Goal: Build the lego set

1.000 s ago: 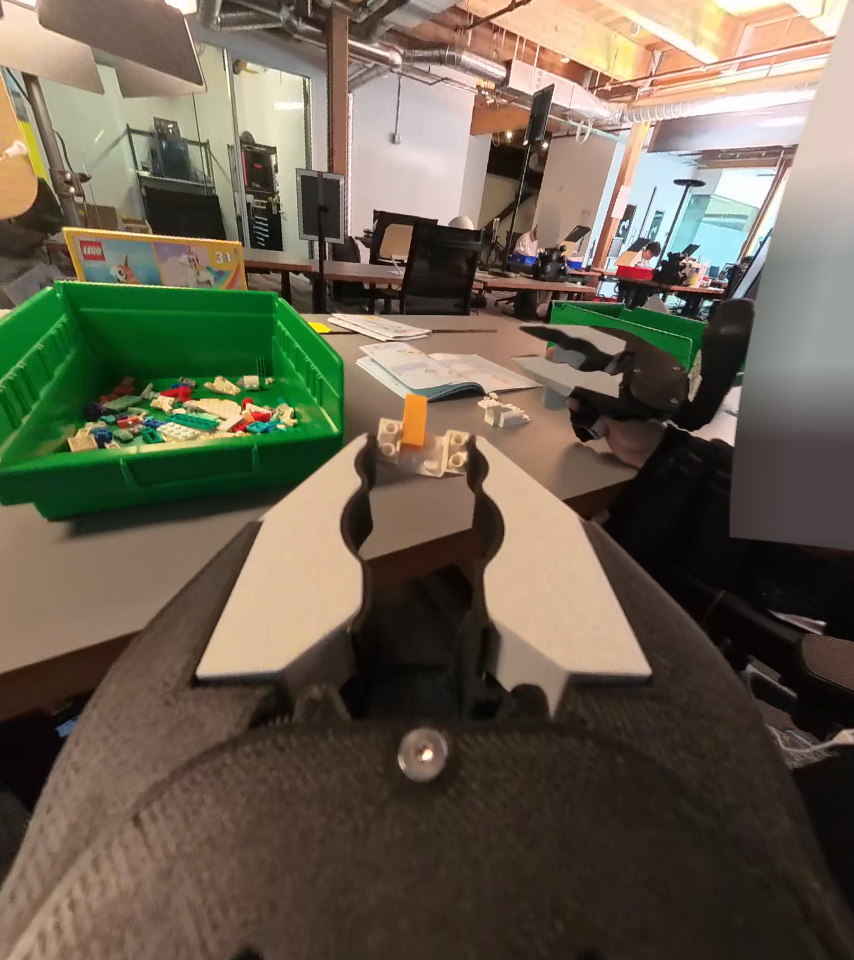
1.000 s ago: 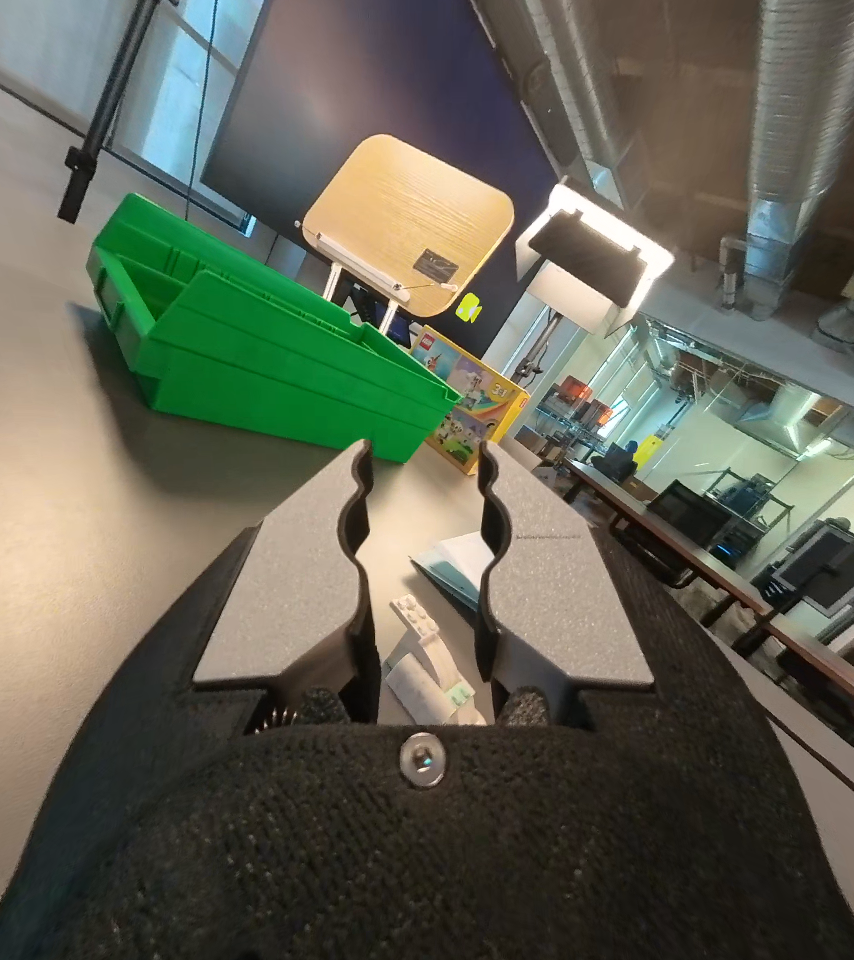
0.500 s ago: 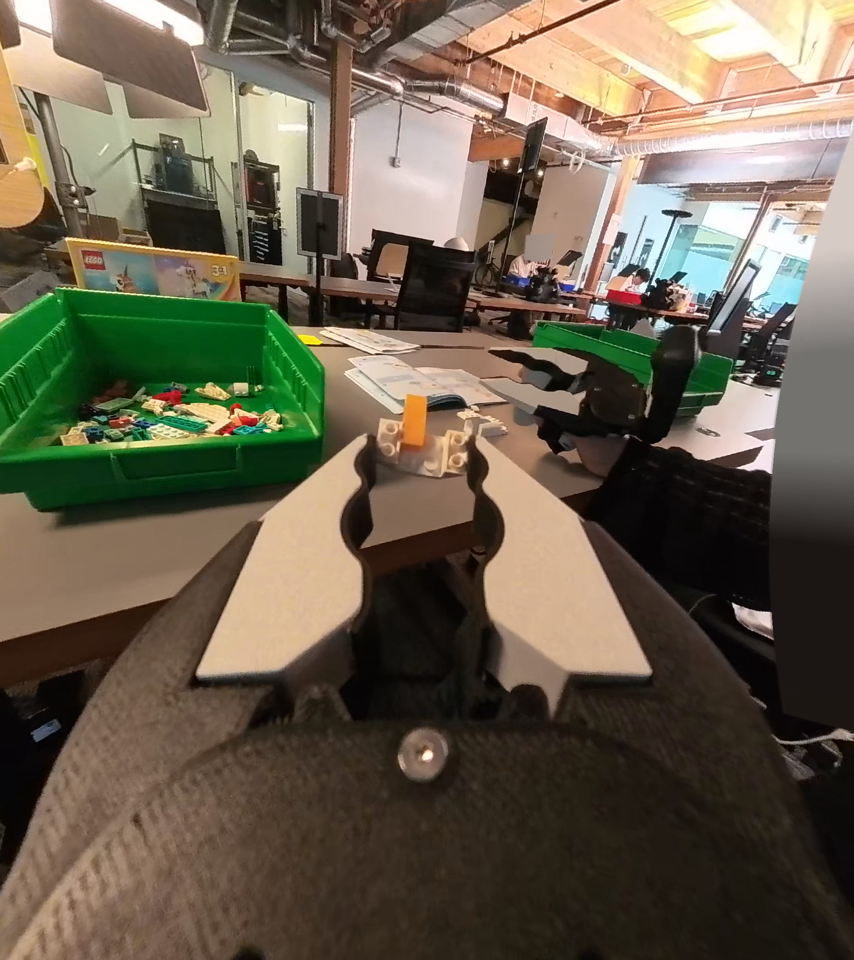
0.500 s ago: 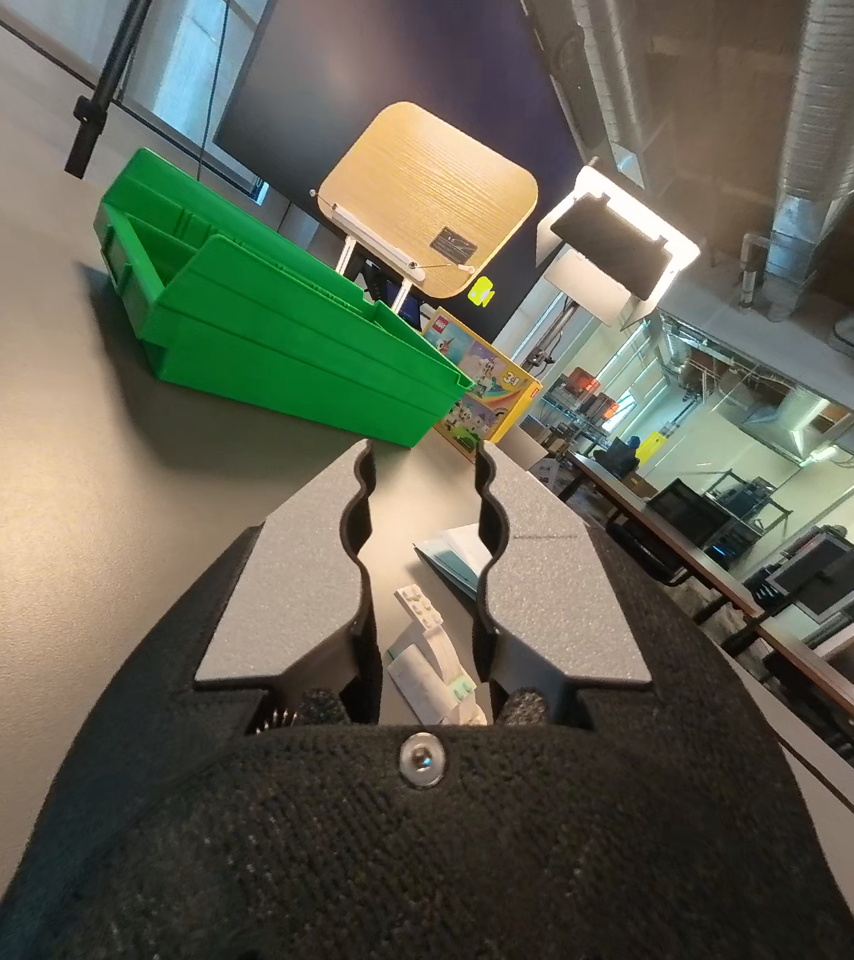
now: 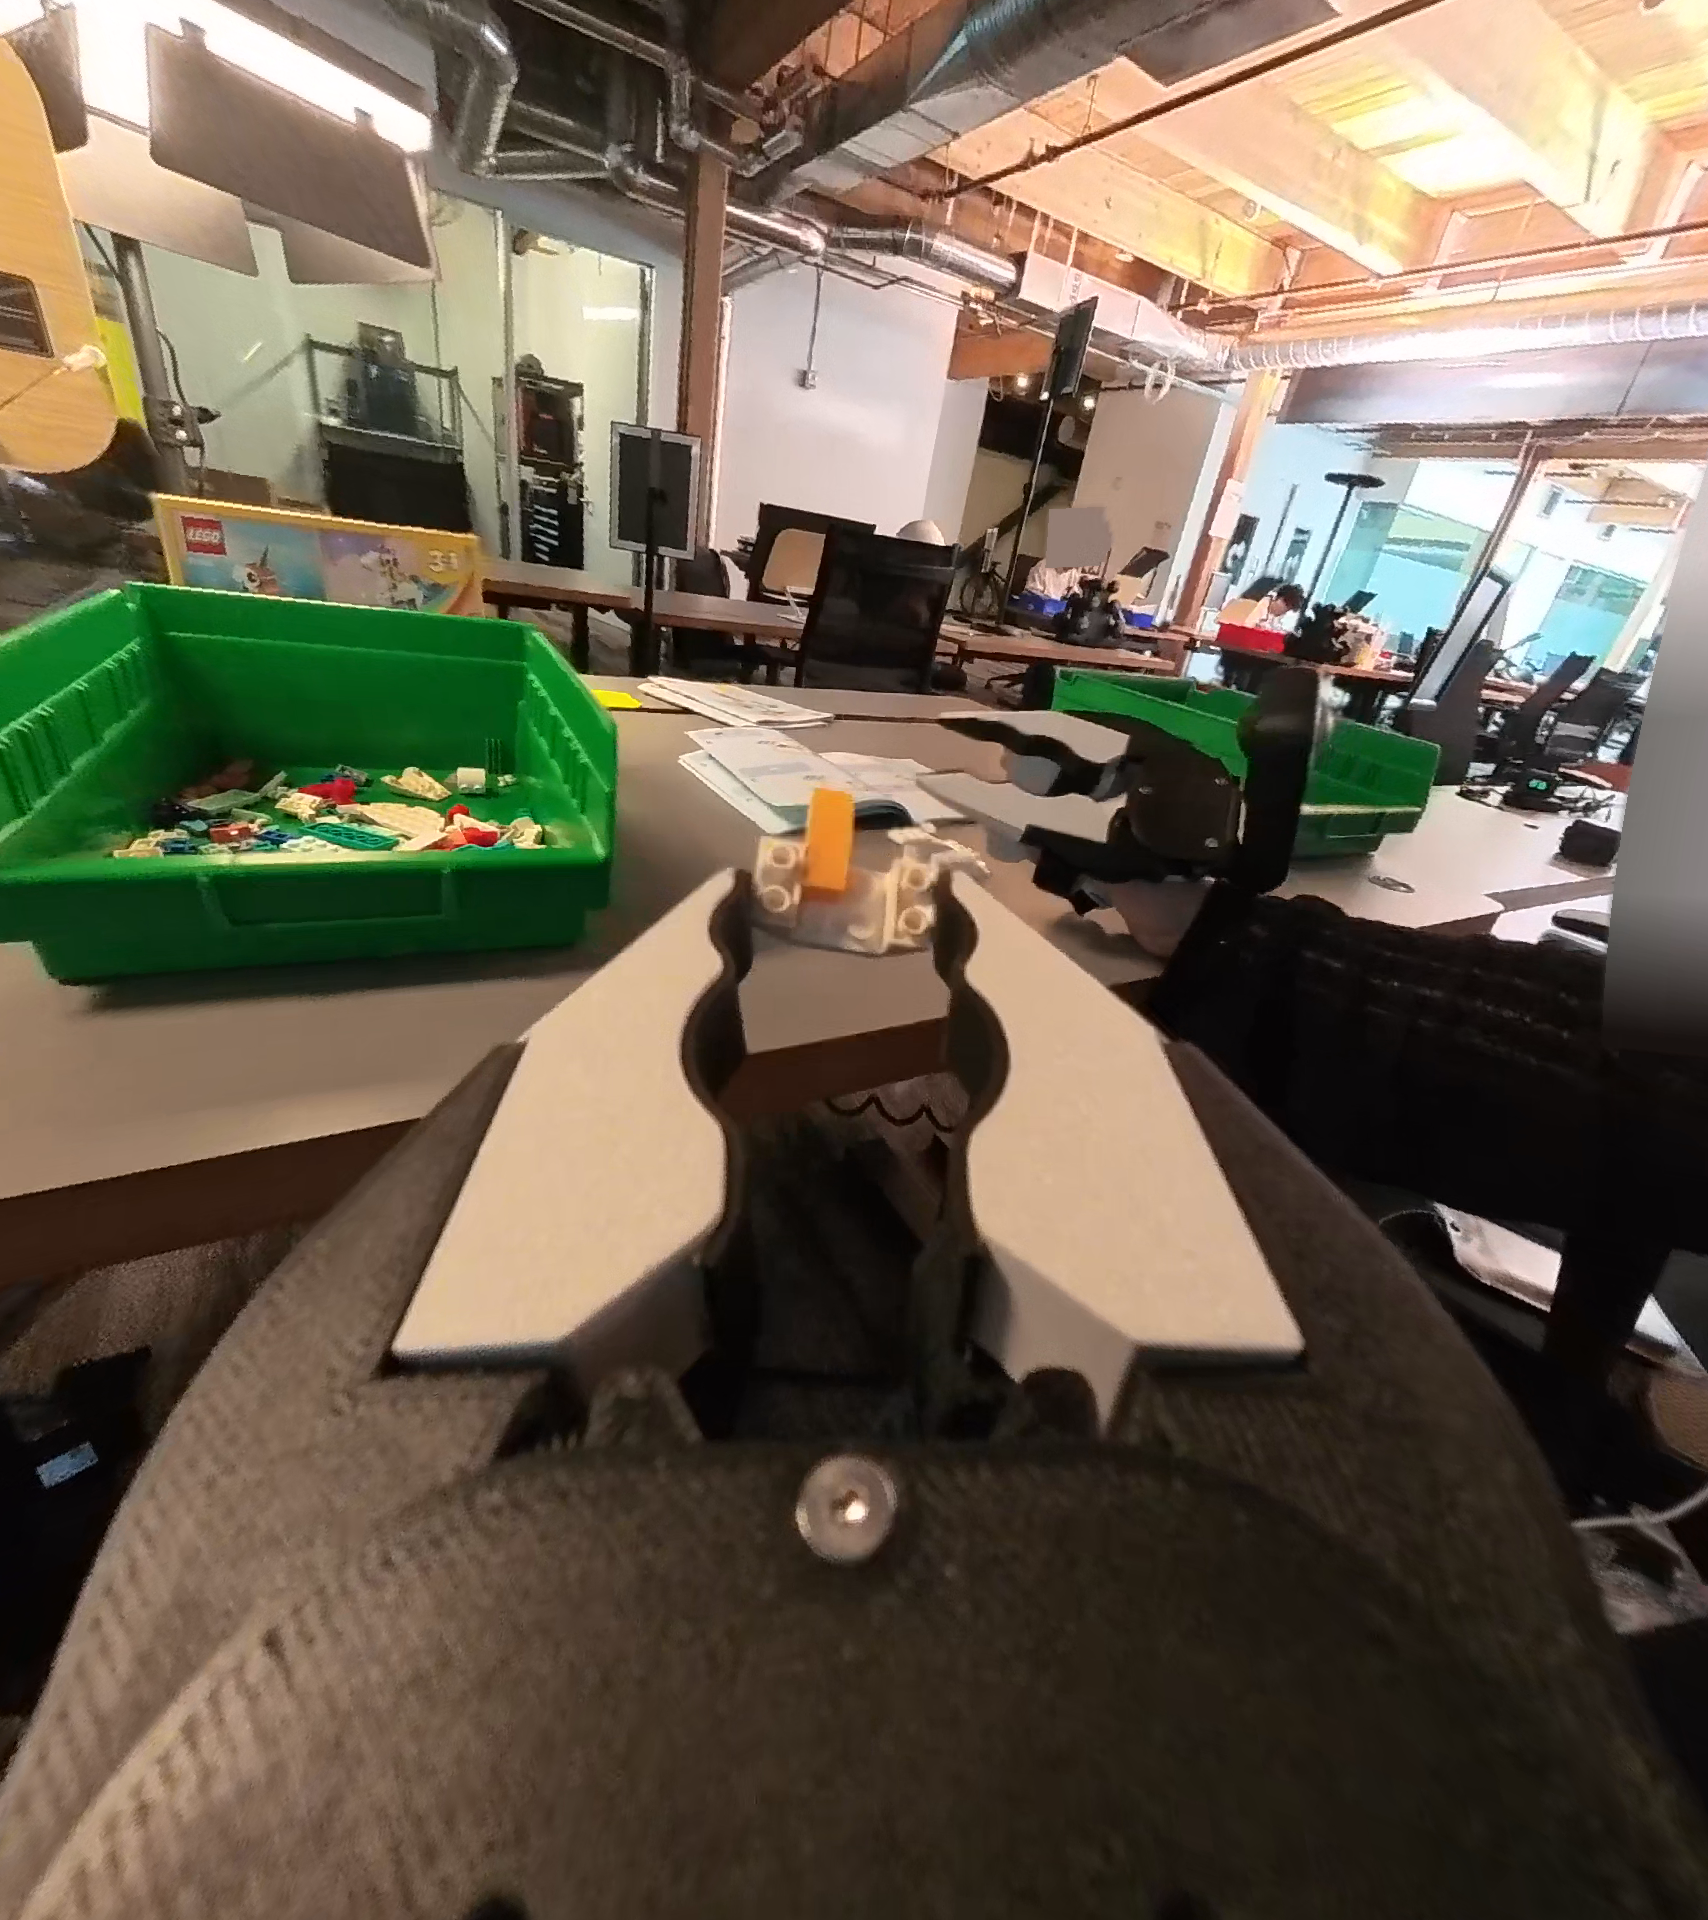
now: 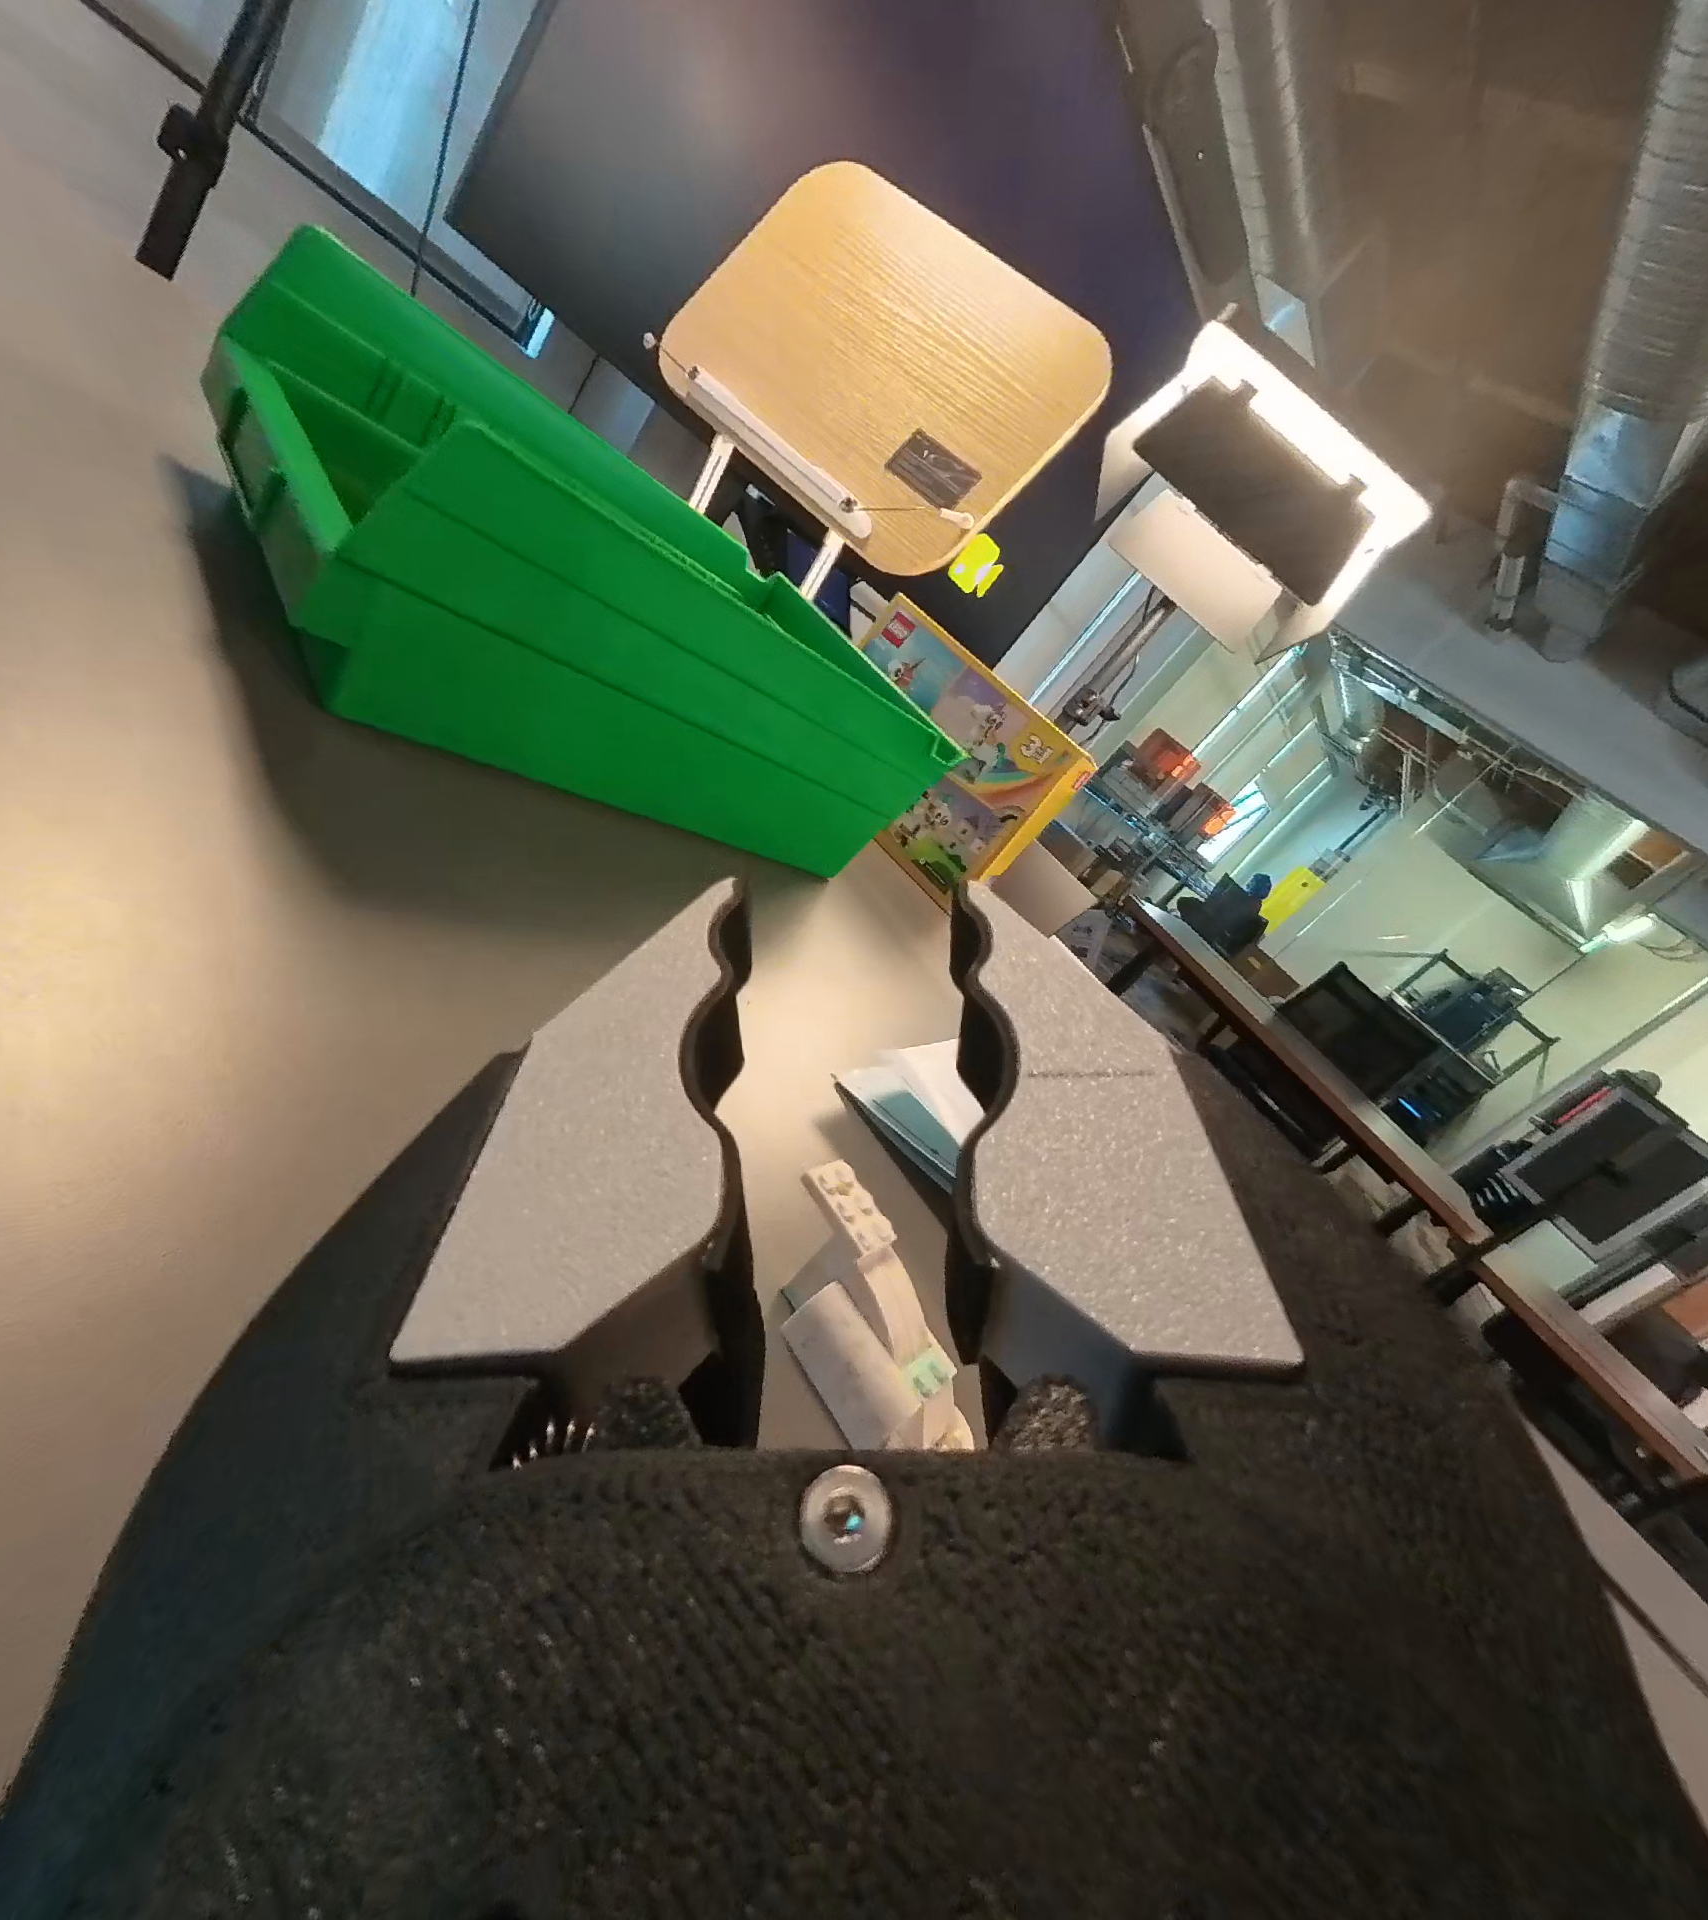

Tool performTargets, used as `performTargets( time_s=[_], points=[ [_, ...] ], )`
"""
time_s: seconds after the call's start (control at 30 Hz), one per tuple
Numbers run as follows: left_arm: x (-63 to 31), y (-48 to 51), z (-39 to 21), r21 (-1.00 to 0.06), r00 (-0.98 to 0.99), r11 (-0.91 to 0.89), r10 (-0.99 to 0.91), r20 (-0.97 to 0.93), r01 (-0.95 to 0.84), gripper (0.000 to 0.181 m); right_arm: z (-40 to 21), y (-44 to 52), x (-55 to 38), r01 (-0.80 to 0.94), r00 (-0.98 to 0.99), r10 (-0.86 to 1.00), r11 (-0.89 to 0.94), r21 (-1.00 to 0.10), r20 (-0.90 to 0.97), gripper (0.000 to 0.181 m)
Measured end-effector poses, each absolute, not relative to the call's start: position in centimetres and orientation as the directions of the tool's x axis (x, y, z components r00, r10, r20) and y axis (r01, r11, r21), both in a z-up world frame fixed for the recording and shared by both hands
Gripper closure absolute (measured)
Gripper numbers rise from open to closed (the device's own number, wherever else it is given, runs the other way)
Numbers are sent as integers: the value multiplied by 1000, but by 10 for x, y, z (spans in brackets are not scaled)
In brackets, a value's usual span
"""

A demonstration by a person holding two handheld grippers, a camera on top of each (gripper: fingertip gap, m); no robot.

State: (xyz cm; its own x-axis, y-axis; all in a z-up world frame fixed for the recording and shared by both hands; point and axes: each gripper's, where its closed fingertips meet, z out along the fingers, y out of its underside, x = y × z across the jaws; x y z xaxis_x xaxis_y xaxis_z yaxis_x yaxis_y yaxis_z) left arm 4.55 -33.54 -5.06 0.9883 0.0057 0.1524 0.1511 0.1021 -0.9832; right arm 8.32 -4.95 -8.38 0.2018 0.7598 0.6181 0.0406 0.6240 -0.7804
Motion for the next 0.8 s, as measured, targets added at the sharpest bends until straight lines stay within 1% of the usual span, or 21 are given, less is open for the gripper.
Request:
performTargets(
  time_s=[0.17, 0.3, 0.47, 0.6, 0.8],
  points=[
    [69, -294, -70, -991, 988, 11, -71, 136, 137, 148, -83, -49, 84, 60, 226, 728, 653, -755, 648, 144],
    [75, -226, -93, -991, 993, -135, -114, 8, -8, 148, -78, -42, 87, 47, 262, 745, 625, -779, 614, 144],
    [73, -158, -121, -935, 983, -327, -167, -82, -133, 148, -79, -38, 87, 61, 267, 743, 622, -780, 613, 144],
    [73, -129, -146, -870, 975, -473, -221, -31, -135, 147, -83, -36, 85, 82, 264, 740, 622, -778, 619, 144],
    [67, -113, -168, -804, 974, -580, -225, 4, -131, 147, -80, -29, 87, 76, 291, 750, 601, -796, 594, 146]
  ],
)
